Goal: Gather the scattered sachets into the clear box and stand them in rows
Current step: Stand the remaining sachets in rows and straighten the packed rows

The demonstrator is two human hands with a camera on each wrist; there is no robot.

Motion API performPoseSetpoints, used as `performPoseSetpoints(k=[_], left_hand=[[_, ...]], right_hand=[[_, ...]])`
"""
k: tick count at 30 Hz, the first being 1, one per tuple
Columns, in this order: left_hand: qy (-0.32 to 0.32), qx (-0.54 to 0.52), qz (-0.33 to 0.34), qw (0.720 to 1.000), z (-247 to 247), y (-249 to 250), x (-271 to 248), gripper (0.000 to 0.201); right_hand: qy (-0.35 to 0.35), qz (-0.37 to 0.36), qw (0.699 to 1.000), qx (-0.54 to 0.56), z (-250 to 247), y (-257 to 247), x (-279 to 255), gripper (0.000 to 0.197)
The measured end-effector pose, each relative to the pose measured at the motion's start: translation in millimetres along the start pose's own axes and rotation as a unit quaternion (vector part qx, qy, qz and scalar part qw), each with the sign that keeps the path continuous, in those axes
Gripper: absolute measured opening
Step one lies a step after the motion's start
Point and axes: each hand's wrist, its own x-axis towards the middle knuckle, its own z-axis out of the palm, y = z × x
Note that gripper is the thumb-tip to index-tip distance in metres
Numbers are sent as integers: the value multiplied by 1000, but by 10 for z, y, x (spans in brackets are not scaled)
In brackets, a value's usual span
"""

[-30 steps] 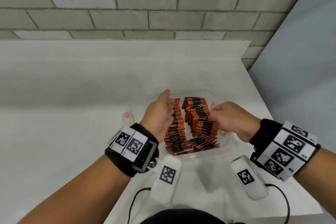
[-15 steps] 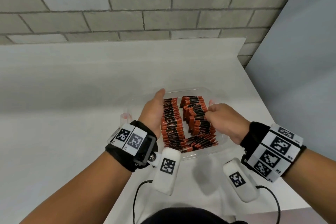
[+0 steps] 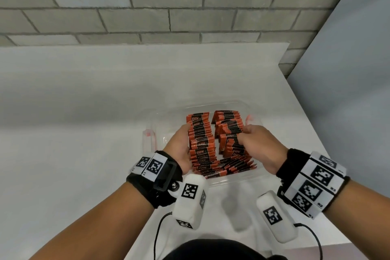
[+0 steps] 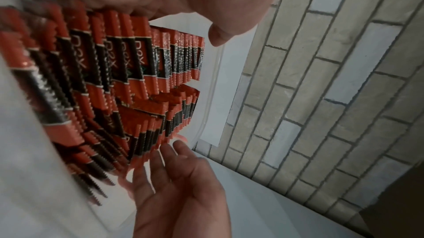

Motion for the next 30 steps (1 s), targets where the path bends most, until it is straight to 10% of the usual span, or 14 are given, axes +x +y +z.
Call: performPoseSetpoints(k=[30], left_hand=[[6,8,17,1000,-17,-195,110,43]], right_hand=[[17,-29,999,37,5,147,15,20]])
